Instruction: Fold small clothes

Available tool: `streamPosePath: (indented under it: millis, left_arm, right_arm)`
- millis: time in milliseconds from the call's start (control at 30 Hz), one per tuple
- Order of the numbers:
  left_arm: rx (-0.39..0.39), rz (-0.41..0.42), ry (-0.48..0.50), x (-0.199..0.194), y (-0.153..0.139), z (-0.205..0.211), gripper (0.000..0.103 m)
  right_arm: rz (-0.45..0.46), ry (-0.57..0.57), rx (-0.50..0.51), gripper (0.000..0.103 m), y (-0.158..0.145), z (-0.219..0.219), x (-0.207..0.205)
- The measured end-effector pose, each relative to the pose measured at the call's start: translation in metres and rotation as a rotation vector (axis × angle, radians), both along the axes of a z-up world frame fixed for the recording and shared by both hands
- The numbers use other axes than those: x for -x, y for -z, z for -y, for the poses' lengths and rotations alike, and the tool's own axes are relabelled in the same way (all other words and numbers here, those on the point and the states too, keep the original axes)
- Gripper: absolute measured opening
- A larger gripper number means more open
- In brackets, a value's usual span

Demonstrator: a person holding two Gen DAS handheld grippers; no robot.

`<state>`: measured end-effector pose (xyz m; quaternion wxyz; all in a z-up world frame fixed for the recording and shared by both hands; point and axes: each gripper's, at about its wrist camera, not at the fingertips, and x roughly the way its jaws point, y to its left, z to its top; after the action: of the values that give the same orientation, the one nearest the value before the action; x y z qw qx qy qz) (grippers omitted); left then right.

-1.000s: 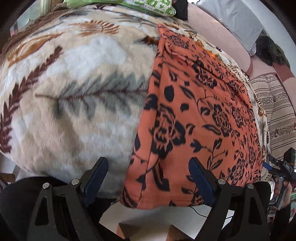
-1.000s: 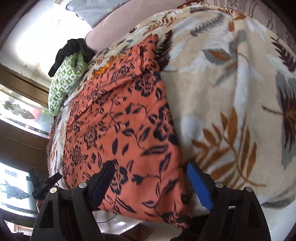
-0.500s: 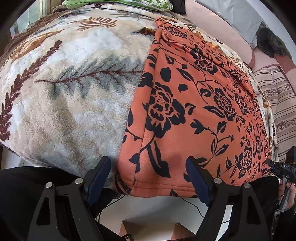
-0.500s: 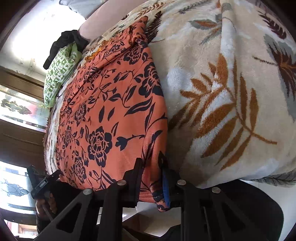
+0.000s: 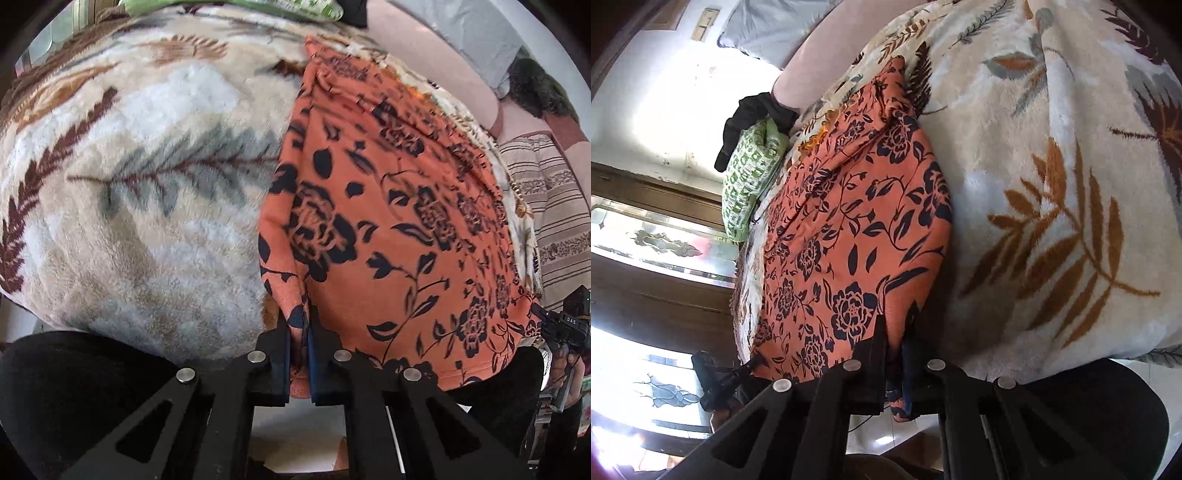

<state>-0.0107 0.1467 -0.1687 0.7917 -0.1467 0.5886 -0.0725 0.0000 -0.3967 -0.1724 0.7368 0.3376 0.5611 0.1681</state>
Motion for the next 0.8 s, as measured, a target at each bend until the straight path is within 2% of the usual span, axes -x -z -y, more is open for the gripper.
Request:
streamPosePath:
  millis: [67,167,267,400,467,500,533,567,600,633,667,700,767,800]
  left_arm:
    - [0.012,-0.009,0.004,-0.005,-0.001,0.001,0.007]
    - [0.059,0.068,0.031,-0.023,-0.036,0.004,0.007]
    - [0.089,0.193,0.064,-0.066,-0.088,0.010,0.007]
    - [0.112,0.377,0.052,-0.156,-0.150,0.012,0.007]
    - [0.088,0.397,0.029,-0.212,-0.156,0.017,0.012]
    - [0.071,0.392,0.023,-0.241,-0.150,0.019,0.014]
    - [0.034,0.384,0.002,-0.264,-0.139,0.018,0.036]
    - [-0.037,0.364,-0.011,-0.292,-0.121,0.023,0.057]
    - [-0.116,0.327,-0.025,-0.314,-0.100,0.024,0.084]
    - [-0.190,0.304,-0.060,-0.328,-0.081,0.022,0.082]
    - [-0.229,0.286,-0.075,-0.331,-0.065,0.017,0.082]
    - [-0.233,0.262,-0.081,-0.332,-0.055,0.012,0.082]
    - [-0.148,0.272,-0.095,-0.314,-0.049,-0.002,0.082]
    - [-0.112,0.286,-0.091,-0.299,-0.050,-0.008,0.082]
  right_arm:
    - [-0.050,-0.008,-0.020,0.006,0.016,-0.002,-0.005]
    - [-0.040,0.003,-0.086,0.006,0.011,-0.001,-0.019]
    - [0.053,0.009,-0.132,0.006,-0.020,-0.001,-0.054]
    - [0.237,0.028,-0.153,0.006,-0.083,0.001,-0.141]
    - [0.299,0.079,-0.137,0.006,-0.101,0.004,-0.190]
    - [0.302,0.111,-0.132,0.007,-0.101,0.007,-0.214]
    - [0.303,0.127,-0.110,0.010,-0.097,0.005,-0.237]
    - [0.295,0.120,-0.074,0.019,-0.086,0.003,-0.261]
    - [0.268,0.118,-0.016,0.031,-0.068,0.000,-0.281]
    - [0.228,0.150,0.049,0.075,-0.050,0.000,-0.294]
    - [0.203,0.196,0.092,0.088,-0.035,0.003,-0.298]
    - [0.195,0.223,0.097,0.088,-0.022,0.005,-0.295]
    - [0.193,0.221,0.072,0.088,-0.005,0.012,-0.280]
    - [0.185,0.183,0.098,0.088,-0.001,0.009,-0.271]
